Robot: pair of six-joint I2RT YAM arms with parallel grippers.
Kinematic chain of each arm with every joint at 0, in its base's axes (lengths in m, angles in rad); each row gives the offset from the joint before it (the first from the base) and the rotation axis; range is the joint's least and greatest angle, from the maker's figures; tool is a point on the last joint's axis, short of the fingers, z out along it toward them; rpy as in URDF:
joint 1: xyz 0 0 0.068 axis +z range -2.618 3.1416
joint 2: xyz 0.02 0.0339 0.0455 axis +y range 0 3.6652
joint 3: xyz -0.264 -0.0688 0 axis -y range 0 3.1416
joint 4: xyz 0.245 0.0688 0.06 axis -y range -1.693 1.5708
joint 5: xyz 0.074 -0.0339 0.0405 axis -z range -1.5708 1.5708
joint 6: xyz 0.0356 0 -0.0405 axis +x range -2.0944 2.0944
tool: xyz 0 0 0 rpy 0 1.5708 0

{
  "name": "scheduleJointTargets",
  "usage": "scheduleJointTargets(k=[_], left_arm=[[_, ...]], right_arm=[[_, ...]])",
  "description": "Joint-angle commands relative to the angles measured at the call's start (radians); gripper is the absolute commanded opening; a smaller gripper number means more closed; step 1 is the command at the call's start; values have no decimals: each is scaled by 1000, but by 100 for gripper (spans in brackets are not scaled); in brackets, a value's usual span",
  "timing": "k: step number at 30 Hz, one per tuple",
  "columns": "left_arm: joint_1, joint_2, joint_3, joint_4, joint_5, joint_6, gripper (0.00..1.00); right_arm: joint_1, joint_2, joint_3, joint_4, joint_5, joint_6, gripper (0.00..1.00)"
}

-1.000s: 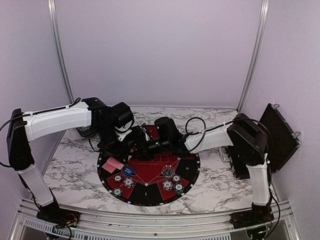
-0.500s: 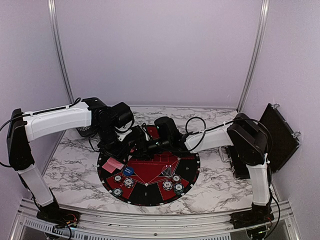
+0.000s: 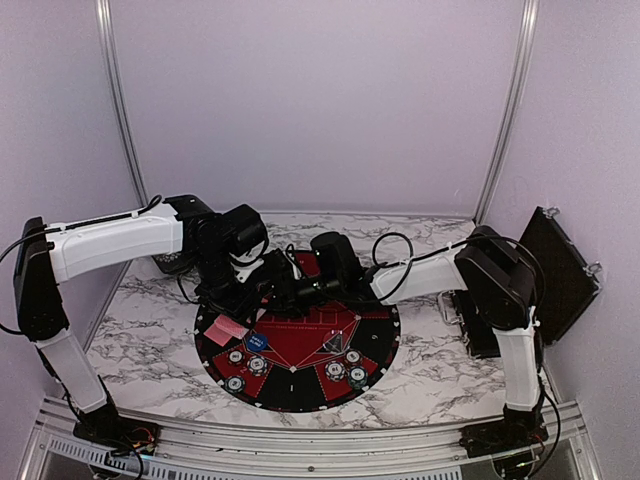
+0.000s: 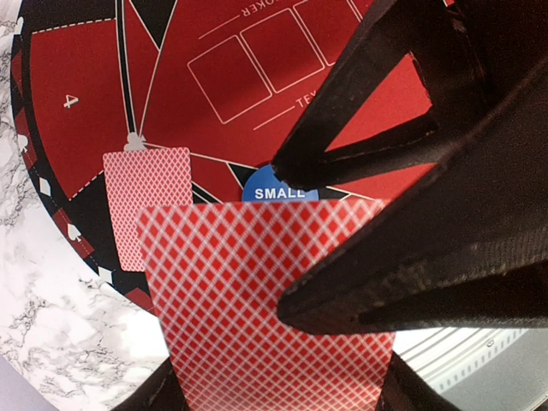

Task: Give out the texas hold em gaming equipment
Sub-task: Pick up the poker card from the face-down deck piles.

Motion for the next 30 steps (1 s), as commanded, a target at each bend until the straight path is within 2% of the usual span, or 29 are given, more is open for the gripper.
scheduleJointTargets(k=[1,20,30], left_arm=[[-5,-25,10,-10,4,13,53],[-5,-26,0,-8,7,9,53],[-5,-27,-4,-4,8,8,53]], right_arm=[[-15,-21,-3,-34,33,-15,49],[-34,-95,-34,-25,34,-18,53],[-37,-119,-65,-2,28,-1,41]])
